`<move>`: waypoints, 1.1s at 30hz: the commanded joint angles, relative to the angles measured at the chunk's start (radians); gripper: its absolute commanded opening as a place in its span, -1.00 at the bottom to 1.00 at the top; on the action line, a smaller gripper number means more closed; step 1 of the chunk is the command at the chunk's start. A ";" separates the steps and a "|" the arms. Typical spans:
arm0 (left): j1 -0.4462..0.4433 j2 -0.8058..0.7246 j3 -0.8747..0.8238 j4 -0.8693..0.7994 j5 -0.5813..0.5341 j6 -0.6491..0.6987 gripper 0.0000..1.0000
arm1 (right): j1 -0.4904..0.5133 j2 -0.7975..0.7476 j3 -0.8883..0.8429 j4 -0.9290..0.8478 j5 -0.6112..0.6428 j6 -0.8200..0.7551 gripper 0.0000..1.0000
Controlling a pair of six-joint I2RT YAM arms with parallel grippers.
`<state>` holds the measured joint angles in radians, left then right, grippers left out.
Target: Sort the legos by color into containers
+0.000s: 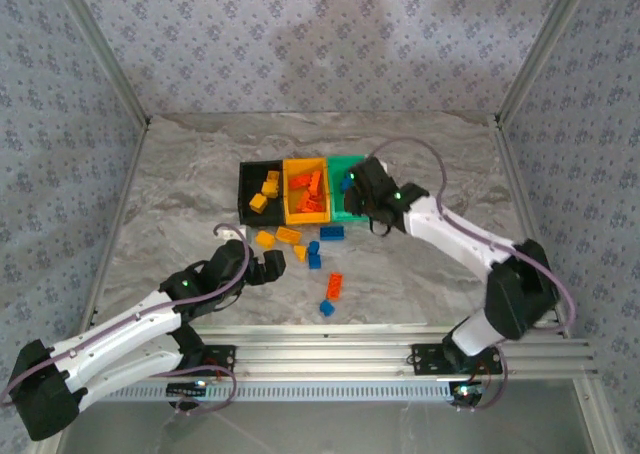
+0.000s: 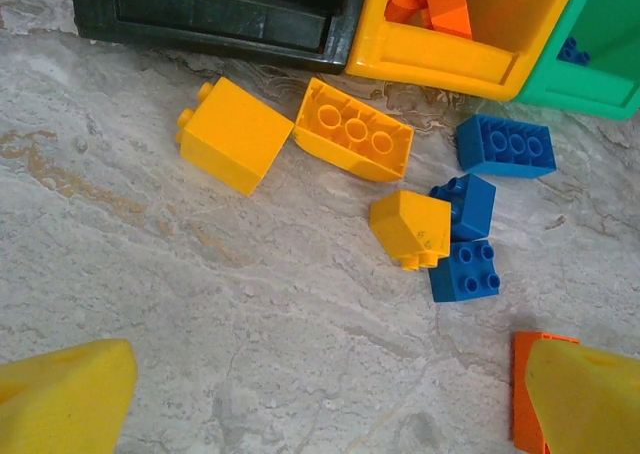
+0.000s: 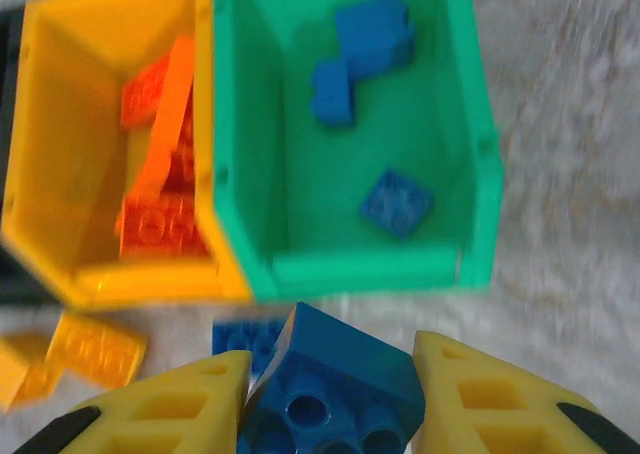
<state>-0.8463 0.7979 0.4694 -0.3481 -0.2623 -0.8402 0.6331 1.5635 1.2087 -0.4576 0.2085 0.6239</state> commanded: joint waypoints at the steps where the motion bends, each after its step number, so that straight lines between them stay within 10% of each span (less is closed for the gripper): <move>1: 0.002 -0.020 0.000 -0.033 -0.002 -0.013 0.99 | -0.053 0.152 0.128 -0.004 0.029 -0.064 -0.28; 7: 0.003 -0.018 0.001 -0.038 0.022 0.001 0.99 | -0.103 0.352 0.292 -0.027 0.015 -0.052 -0.21; 13: 0.002 -0.004 0.014 -0.038 0.046 0.027 0.99 | -0.106 0.374 0.336 -0.029 0.006 -0.036 0.29; 20: -0.019 0.092 0.067 0.010 0.141 0.080 0.99 | -0.077 0.180 0.206 0.025 0.005 -0.024 0.40; 33: -0.371 0.682 0.365 0.007 0.142 0.217 0.76 | -0.035 -0.193 -0.261 0.129 0.000 0.071 0.44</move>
<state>-1.1763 1.4014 0.7841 -0.3138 -0.1242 -0.6754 0.5991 1.4269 0.9916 -0.3458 0.1947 0.6590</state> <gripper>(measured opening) 0.886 0.719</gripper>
